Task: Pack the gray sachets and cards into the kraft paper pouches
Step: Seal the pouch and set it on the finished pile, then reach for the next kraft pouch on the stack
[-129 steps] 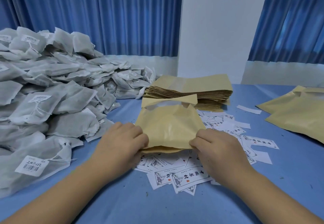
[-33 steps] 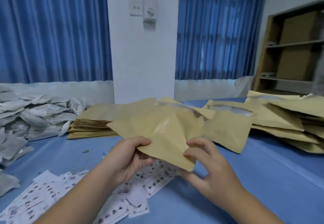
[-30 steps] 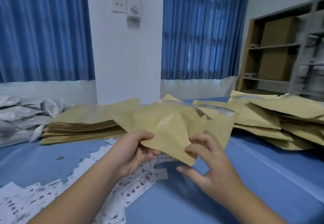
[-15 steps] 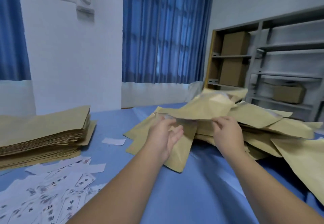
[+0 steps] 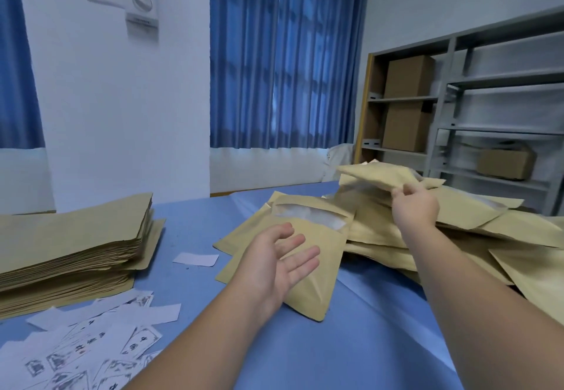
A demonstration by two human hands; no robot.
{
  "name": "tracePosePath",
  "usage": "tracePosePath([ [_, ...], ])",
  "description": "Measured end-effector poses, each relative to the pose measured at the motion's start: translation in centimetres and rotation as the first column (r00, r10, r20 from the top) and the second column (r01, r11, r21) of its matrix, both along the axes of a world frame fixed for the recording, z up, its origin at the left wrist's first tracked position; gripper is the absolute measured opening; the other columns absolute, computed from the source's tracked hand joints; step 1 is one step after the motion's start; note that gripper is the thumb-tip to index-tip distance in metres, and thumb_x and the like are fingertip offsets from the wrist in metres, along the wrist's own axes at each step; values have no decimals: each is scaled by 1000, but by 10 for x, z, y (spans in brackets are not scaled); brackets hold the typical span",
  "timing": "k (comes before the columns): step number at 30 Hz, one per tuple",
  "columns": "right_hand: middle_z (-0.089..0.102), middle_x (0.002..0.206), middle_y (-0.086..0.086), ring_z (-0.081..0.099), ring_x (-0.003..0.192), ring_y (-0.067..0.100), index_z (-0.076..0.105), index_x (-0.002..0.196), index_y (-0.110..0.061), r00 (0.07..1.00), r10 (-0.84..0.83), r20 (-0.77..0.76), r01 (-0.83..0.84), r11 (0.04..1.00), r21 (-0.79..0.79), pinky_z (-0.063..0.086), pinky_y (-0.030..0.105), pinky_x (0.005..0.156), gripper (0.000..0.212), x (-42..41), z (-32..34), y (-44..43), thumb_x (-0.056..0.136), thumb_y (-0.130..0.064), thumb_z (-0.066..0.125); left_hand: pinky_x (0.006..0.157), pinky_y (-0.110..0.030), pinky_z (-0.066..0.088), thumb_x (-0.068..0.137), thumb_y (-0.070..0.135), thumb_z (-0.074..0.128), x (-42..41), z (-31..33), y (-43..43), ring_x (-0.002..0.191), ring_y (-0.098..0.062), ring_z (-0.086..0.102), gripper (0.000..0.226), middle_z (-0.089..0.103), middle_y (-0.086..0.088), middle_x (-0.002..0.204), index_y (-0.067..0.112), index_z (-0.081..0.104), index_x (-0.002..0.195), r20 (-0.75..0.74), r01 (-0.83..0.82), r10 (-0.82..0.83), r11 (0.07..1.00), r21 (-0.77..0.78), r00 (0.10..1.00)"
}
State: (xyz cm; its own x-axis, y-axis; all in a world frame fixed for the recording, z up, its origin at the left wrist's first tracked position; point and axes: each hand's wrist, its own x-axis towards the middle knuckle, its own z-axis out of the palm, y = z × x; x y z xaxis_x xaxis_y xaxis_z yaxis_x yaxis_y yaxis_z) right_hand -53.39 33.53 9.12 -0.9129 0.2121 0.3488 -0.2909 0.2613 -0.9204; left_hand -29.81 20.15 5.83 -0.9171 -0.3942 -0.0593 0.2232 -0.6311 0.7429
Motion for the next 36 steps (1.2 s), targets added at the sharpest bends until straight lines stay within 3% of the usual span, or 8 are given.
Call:
tracePosePath([
  [6, 61, 121, 10, 56, 74, 17, 54, 133, -12, 990, 141, 26, -143, 949, 283, 41, 24, 55, 46, 1, -23, -1, 88, -9, 57, 74, -46, 59, 90, 9, 55, 9, 5, -16, 90, -43, 70, 26, 62, -20, 117, 6, 57, 116, -36, -25, 26, 999, 38, 999],
  [10, 55, 129, 11, 63, 100, 27, 53, 134, -13, 973, 223, -64, -194, 932, 305, 53, 44, 87, 50, 20, -30, -6, 84, -3, 52, 77, -47, 57, 91, 9, 54, 18, 4, -22, 90, -43, 70, 28, 61, -22, 119, 5, 55, 119, -48, -46, 50, 996, 71, 998],
  [13, 55, 124, 4, 67, 85, 22, 58, 127, -17, 945, 308, -109, -271, 926, 261, 56, 44, 79, 46, 44, -27, -17, 84, -2, 49, 77, -47, 56, 90, 10, 53, 27, 3, -26, 91, -43, 70, 31, 61, -21, 120, 5, 54, 121, -42, -60, 64, 995, 84, 997],
  [16, 63, 109, 3, 68, 65, 10, 64, 108, -21, 913, 402, -66, -368, 884, 287, 56, 28, 62, 34, 71, -25, -36, 84, -5, 48, 76, -45, 56, 90, 11, 54, 44, 1, -32, 91, -42, 70, 31, 62, -19, 119, 6, 54, 120, -22, -81, 83, 994, 72, 996],
  [21, 65, 92, -8, 65, 53, 12, 67, 82, -23, 767, 639, 53, -608, 698, 379, 55, 31, 60, 23, 132, -33, -84, 89, -8, 51, 58, -32, 53, 78, 15, 63, 93, -6, -60, 76, -30, 71, 33, 71, -11, 100, 9, 64, 111, 44, -169, 170, 985, -17, 984],
  [26, 60, 72, -16, 58, 49, 5, 66, 75, -26, 603, 786, 136, -732, 478, 485, 45, 15, 52, 26, 192, -51, -137, 88, -9, 51, 53, -28, 46, 78, 16, 59, 169, -18, -105, 61, -22, 63, 27, 70, -8, 83, 10, 67, 104, 107, -294, 305, 949, -112, 946],
  [30, 61, 81, -19, 55, 70, -10, 71, 92, -22, 518, 852, 81, -709, 375, 597, 43, 13, 66, 20, 233, -60, -180, 89, -11, 55, 54, -29, 46, 86, 16, 56, 240, -25, -147, 64, -20, 61, 23, 68, -7, 87, 10, 65, 105, 162, -451, 479, 874, -184, 863],
  [36, 50, 114, -3, 50, 108, 16, 60, 123, -23, 416, 909, -31, -475, 247, 845, 43, 30, 88, 36, 289, -59, -242, 88, -15, 53, 51, -25, 43, 89, 5, 58, 335, -56, -208, 63, -21, 62, 17, 69, -4, 83, 15, 71, 95, 206, -566, 790, 569, -596, 577],
])
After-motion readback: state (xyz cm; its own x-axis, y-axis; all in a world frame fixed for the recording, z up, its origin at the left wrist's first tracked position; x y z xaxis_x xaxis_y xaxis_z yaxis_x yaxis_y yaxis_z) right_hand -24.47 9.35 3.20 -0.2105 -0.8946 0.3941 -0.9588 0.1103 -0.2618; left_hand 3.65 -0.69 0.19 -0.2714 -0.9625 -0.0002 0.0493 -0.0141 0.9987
